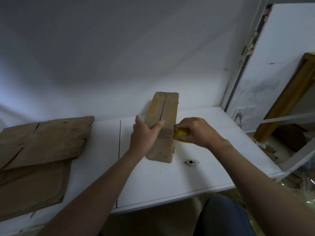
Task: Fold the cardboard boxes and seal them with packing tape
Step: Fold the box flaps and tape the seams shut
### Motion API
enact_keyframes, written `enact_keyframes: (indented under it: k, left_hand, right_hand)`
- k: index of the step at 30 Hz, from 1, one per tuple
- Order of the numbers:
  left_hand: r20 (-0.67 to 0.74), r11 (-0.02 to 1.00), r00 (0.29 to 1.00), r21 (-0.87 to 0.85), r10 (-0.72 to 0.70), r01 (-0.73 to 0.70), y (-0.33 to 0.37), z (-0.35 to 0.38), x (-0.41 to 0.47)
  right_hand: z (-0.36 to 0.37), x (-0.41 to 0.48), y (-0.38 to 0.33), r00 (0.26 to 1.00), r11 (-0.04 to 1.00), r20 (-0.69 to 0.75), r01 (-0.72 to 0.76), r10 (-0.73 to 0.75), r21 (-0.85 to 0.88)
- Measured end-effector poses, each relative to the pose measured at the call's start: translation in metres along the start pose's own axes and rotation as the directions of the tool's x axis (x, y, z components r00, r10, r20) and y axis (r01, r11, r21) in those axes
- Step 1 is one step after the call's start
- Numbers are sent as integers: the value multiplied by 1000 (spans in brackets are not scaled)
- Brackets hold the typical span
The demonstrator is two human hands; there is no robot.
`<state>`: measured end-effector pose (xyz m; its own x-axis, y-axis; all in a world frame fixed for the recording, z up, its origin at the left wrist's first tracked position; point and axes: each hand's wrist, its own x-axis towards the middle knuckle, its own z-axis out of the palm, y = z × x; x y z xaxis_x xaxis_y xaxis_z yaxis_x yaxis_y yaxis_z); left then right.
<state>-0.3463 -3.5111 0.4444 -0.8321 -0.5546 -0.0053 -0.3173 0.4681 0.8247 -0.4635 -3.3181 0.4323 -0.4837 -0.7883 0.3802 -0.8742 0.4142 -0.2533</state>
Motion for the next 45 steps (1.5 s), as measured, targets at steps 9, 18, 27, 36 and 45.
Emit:
enact_keyframes:
  k: [9,18,27,36,45]
  left_hand:
    - [-216,998,974,-33,-65,59,-1,30,8]
    - [-218,965,950,-191,-221,181,-24,1,29]
    - [-310,994,950,108,36,-2,-34,-29,4]
    - [-142,985,990,168,-4,28,-61,-39,-23]
    - [-221,988,963,54,156,-147,-67,-35,-32]
  right_hand:
    - [11,-4,-3,999,999,-29,-30,31,15]
    - [14,-7,-2,998,996,-55,-36,41,80]
    - [11,8,-23,995,972,-97,22,1,232]
    - [14,10,-44,996,974,84,13,-33,224]
    - [23,8,-78,965,963,-37,-262,260,-59]
